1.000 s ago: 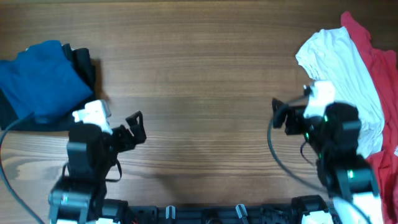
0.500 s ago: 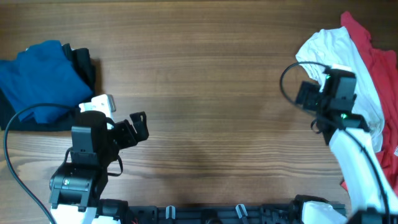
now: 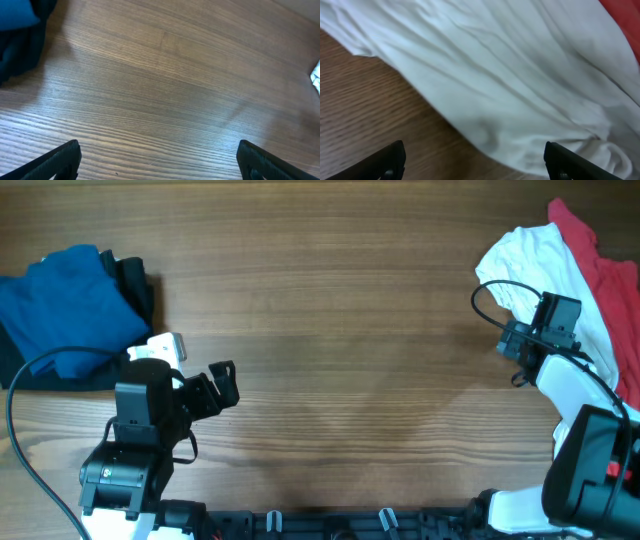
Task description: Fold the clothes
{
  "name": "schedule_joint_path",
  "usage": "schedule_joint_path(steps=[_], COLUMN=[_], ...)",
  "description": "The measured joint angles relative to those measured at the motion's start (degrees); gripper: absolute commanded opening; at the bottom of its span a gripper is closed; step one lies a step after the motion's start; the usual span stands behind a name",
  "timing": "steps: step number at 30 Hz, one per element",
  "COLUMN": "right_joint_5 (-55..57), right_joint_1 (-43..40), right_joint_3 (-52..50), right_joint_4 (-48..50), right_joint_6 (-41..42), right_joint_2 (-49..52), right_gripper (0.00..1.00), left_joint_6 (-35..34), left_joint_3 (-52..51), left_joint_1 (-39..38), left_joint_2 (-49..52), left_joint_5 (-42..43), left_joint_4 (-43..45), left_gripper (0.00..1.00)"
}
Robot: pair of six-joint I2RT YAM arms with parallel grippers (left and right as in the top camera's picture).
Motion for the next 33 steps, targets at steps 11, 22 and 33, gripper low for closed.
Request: schedule_joint_path(steps=[11, 22, 33], right_joint_5=[0.50, -4.09, -11.74], right_joint_1=[-1.03, -0.59, 24.37], right_joint_3=[0.02, 0.02, 4.39], right_joint_4=[4.81, 6.23, 6.10], right_joint_6=[-0.50, -1.14, -0.85], right_joint_2=[6.01, 6.56, -8.70], right_gripper=[0.18, 0.04, 0.04], left_joint_6=[0.00, 0.00, 0.00], left_joint_3=[0.00, 0.00, 0.00], left_joint_1=[0.00, 0.00, 0.00], left_joint_2=[0.00, 0.00, 0.00], left_joint_5=[0.83, 0.83, 0.83], left_joint_4=[0.02, 0.02, 0.02], left_gripper=[1.00, 1.00, 1.00])
